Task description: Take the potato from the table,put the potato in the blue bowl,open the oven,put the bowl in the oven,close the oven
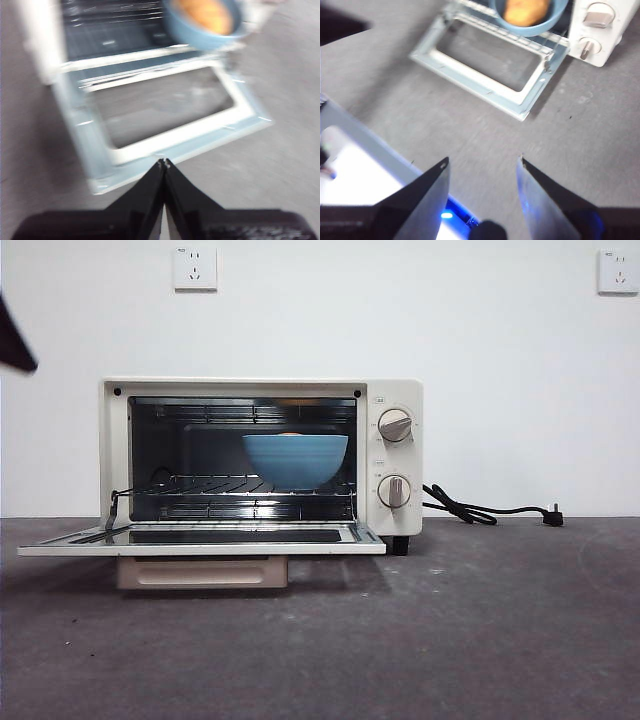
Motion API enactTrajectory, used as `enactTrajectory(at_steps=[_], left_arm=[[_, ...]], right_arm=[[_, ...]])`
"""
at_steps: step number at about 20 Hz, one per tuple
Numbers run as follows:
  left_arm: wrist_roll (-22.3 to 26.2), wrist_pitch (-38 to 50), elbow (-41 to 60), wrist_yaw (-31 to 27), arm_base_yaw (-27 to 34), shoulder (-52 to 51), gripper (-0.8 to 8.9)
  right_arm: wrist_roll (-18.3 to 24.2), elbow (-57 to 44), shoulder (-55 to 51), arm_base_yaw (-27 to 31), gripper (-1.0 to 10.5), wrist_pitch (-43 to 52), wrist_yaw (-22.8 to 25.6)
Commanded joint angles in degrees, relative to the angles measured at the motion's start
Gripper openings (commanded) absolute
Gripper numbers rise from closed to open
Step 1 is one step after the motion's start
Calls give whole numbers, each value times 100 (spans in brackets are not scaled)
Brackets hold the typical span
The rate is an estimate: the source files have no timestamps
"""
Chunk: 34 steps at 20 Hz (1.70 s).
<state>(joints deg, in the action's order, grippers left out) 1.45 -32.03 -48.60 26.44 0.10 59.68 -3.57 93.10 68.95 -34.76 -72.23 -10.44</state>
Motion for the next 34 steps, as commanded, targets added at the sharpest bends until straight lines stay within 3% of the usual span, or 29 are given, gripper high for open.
enactTrajectory(at_steps=[1,5,14,26,34], left_arm=[[-42,363,260,361,398,492,-8],[-90,1019,382,404,726,1504,-8],[-122,1969,382,483,739,3257,-8],[-177,2463,385,1794,743,3989,-8],[-1246,3558,354,3250,1213,3923,-8]], right_arm=[[68,-48,-334,-33,221,-151,-13],[63,-48,-879,-31,220,-249,-13],[-66,-48,-1202,-31,220,-503,-13],[-107,-48,-1196,-31,220,-496,7],[-149,-48,-1196,-28,219,-496,31]])
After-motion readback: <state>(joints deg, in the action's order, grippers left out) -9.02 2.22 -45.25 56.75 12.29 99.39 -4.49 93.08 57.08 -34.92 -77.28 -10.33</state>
